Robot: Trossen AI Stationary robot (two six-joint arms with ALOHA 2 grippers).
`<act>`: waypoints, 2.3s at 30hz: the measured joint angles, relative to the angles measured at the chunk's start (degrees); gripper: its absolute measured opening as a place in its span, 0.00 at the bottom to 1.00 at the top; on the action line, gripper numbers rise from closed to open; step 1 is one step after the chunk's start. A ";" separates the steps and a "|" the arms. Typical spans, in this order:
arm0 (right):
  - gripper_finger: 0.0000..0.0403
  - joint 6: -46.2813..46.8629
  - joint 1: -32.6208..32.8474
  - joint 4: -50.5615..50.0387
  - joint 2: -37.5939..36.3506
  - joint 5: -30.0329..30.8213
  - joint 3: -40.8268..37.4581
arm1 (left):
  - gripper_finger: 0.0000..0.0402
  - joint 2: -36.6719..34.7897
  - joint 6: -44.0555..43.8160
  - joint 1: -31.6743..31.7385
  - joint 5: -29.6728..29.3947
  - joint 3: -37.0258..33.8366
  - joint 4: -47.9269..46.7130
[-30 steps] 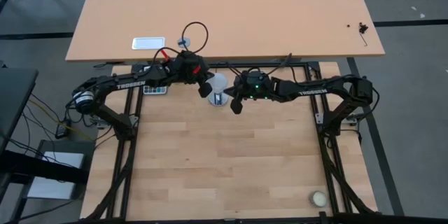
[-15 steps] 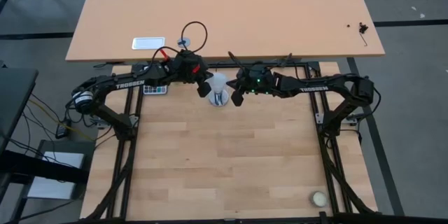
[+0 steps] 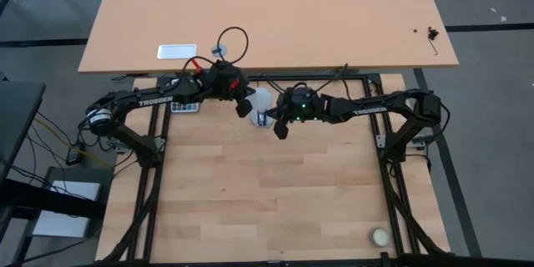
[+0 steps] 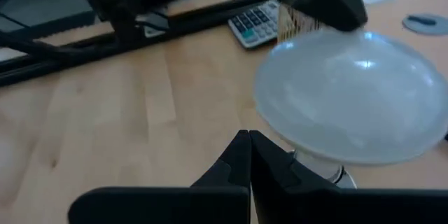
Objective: Screw lightbulb
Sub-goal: Remove the white lightbulb from the silver lamp
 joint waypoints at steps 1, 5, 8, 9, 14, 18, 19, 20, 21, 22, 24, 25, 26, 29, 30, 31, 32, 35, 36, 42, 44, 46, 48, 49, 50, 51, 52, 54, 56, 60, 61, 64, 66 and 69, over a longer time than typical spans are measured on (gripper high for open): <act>0.02 0.34 -0.31 -0.09 0.36 0.36 0.00 | 0.00 0.00 -0.01 0.02 -0.09 -0.02 -0.10; 0.02 0.85 -1.44 0.34 0.53 1.57 0.00 | 0.00 0.00 -0.02 0.07 -0.88 -0.02 -0.72; 0.02 0.88 -2.02 0.71 0.50 1.62 -0.04 | 0.00 -0.04 -0.02 0.04 -0.96 -0.02 -0.96; 0.02 0.92 -2.35 0.74 0.49 1.59 -0.04 | 0.00 -0.04 -0.02 0.02 -1.00 -0.02 -0.98; 0.02 2.39 -4.02 -0.33 0.37 2.66 -0.08 | 0.00 -0.04 -0.09 -0.55 -1.46 -0.02 -1.28; 0.02 3.90 -5.81 -0.64 0.37 4.28 -0.11 | 0.00 -0.15 -0.26 -1.32 -1.38 -0.02 -1.65; 0.02 4.21 -6.22 -0.76 0.37 4.89 -0.11 | 0.00 -0.27 -0.28 -1.52 -0.93 -0.04 -1.70; 0.02 4.62 -6.62 -0.87 0.37 5.60 -0.11 | 0.00 -0.27 -0.29 -1.83 -0.39 -0.04 -1.67; 0.02 4.84 -7.09 -0.97 0.37 5.89 -0.11 | 0.00 -0.26 -0.31 -2.10 0.24 -0.04 -1.59; 0.02 4.97 -7.53 -1.00 0.37 5.86 -0.11 | 0.00 -0.31 -0.29 -2.35 0.56 0.04 -1.60; 0.02 4.99 -8.21 -1.00 0.37 5.33 -0.06 | 0.00 -0.42 -0.31 -2.61 0.70 0.49 -2.16; 0.02 4.99 -8.40 -1.05 0.35 5.05 -0.02 | 0.00 -0.42 -0.31 -2.90 0.68 0.70 -2.30; 0.02 5.00 -8.44 -1.16 0.35 4.73 -0.02 | 0.00 -0.38 -0.31 -3.05 0.59 1.05 -2.54; 0.02 4.97 -8.30 -1.49 0.22 3.74 0.00 | 0.00 -0.39 -0.25 -3.23 0.53 2.15 -3.11; 0.02 4.95 -8.12 -1.49 0.22 3.40 0.04 | 0.00 -0.39 -0.24 -3.23 0.54 2.56 -3.07; 0.02 4.95 -7.94 -1.56 0.20 3.24 0.04 | 0.00 -0.40 -0.16 -3.23 0.53 2.89 -2.85; 0.02 4.95 -7.79 -1.76 0.20 3.16 0.04 | 0.00 -0.47 -0.02 -3.23 0.49 3.17 -2.72; 0.02 4.93 -7.49 -1.87 0.20 2.91 0.04 | 0.00 -0.55 0.10 -2.83 0.21 3.80 -2.59; 0.02 4.93 -7.39 -1.86 0.20 2.92 0.07 | 0.00 -0.57 0.26 -2.67 0.08 3.88 -2.57; 0.02 3.97 -5.85 -2.36 -0.64 1.46 0.07 | 0.00 -0.61 1.24 -0.36 -1.45 3.96 -1.56; 0.02 2.33 -4.80 -1.66 -0.82 -1.13 0.07 | 0.00 -0.62 1.25 0.77 -1.49 3.94 -1.56; 0.02 1.83 -3.74 -0.87 -0.83 -2.15 0.07 | 0.00 -0.51 1.26 1.79 -0.95 3.86 -1.71; 0.02 1.37 -3.14 0.19 -0.83 -2.58 0.07 | 0.00 -0.41 1.27 2.39 -0.54 3.82 -2.07; 0.02 1.16 -3.04 0.39 -0.83 -2.57 0.07 | 0.00 -0.22 1.36 2.60 -0.43 3.82 -1.91; 0.02 0.73 -3.14 0.48 -0.79 -2.52 0.07 | 0.00 -0.13 1.55 2.72 -0.30 3.82 -1.89; 0.02 0.42 -3.27 0.53 -0.74 -2.52 0.07 | 0.00 -0.09 2.00 2.95 -0.17 3.82 -2.10; 0.02 0.36 -3.54 0.81 -0.70 -2.50 0.05 | 0.00 -0.03 2.58 3.03 -0.05 3.82 -2.13; 0.02 0.29 -4.22 1.54 -0.70 -2.53 0.06 | 0.00 0.31 2.89 3.04 0.05 3.82 -1.90; 0.02 0.24 -4.79 1.22 -0.68 -2.90 0.07 | 0.00 0.74 2.96 3.06 0.05 3.82 -2.27; 0.02 -0.21 -5.36 1.14 -0.68 -3.03 0.05 | 0.00 1.91 3.13 3.08 0.09 3.82 -1.69; 0.02 -0.21 -5.58 1.08 -0.67 -3.04 0.04 | 0.00 2.25 3.15 3.08 0.06 3.82 -1.40; 0.02 -0.21 -6.24 0.72 -0.65 -3.07 0.04 | 0.00 2.75 3.13 3.16 0.07 3.89 -1.13; 0.02 -0.21 -6.70 -0.29 -0.65 -2.98 0.04 | 0.00 2.75 3.13 3.05 0.07 3.89 -1.25; 0.02 0.20 -7.36 -0.29 -0.65 -1.64 0.02 | 0.00 2.72 2.85 2.96 -0.09 3.89 -1.50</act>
